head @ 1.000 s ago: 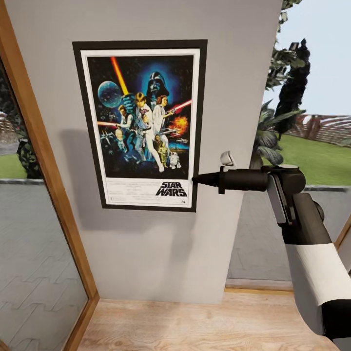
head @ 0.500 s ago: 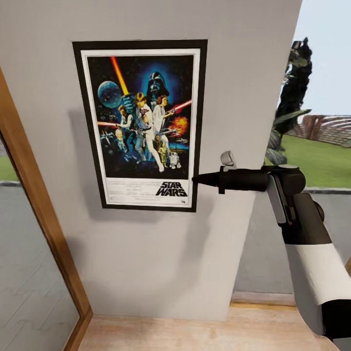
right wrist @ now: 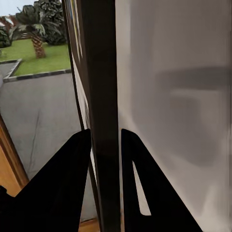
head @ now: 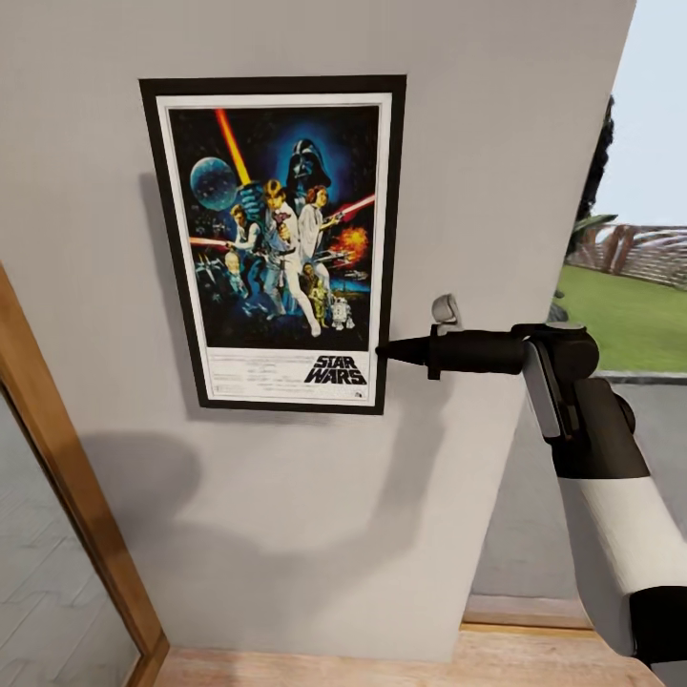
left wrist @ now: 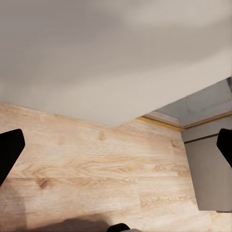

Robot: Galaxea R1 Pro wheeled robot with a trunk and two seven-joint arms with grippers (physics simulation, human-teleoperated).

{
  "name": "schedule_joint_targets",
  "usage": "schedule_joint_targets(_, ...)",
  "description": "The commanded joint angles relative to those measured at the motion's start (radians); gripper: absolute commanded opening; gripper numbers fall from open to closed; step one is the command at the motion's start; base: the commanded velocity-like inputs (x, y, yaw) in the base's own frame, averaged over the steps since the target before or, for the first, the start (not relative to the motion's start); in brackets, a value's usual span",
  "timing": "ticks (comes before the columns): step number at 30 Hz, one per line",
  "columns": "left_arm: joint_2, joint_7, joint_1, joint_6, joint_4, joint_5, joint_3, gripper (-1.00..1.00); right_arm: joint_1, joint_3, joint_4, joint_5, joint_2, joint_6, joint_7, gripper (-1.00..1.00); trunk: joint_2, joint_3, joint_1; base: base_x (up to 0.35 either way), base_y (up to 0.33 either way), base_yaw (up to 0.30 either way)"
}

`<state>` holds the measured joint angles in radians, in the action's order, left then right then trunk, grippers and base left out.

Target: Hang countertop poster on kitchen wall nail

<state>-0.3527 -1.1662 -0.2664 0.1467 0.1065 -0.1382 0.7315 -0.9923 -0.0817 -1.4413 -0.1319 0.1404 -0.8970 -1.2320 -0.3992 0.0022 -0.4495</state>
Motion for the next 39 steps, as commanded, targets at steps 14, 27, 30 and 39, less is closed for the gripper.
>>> schedule_joint_targets(14, 0.000, -0.001, 0.000, 0.010, -0.001, -0.011, 0.008, 1.00, -0.001, -0.001, -0.001, -0.006, 0.001, -0.008, 0.000, -1.00, -0.001, 0.000, -0.001, 0.014, 0.000, 0.000)
schedule_joint_targets(27, -0.001, -0.001, 0.000, 0.010, -0.001, -0.011, 0.008, 1.00, -0.001, -0.001, -0.001, -0.006, 0.001, -0.007, -0.001, -1.00, -0.001, 0.000, -0.001, 0.077, 0.000, 0.000)
schedule_joint_targets(30, -0.001, -0.001, 0.000, 0.010, -0.001, -0.011, 0.008, 1.00, -0.001, -0.001, -0.001, -0.006, 0.001, -0.007, -0.001, -1.00, -0.001, 0.000, -0.001, 0.008, 0.000, 0.000)
schedule_joint_targets(39, -0.002, -0.001, 0.000, 0.011, -0.001, -0.011, 0.008, 1.00, -0.001, -0.001, -0.001, -0.006, 0.001, -0.007, -0.001, -1.00, -0.001, 0.000, -0.001, 0.001, 0.000, 0.000)
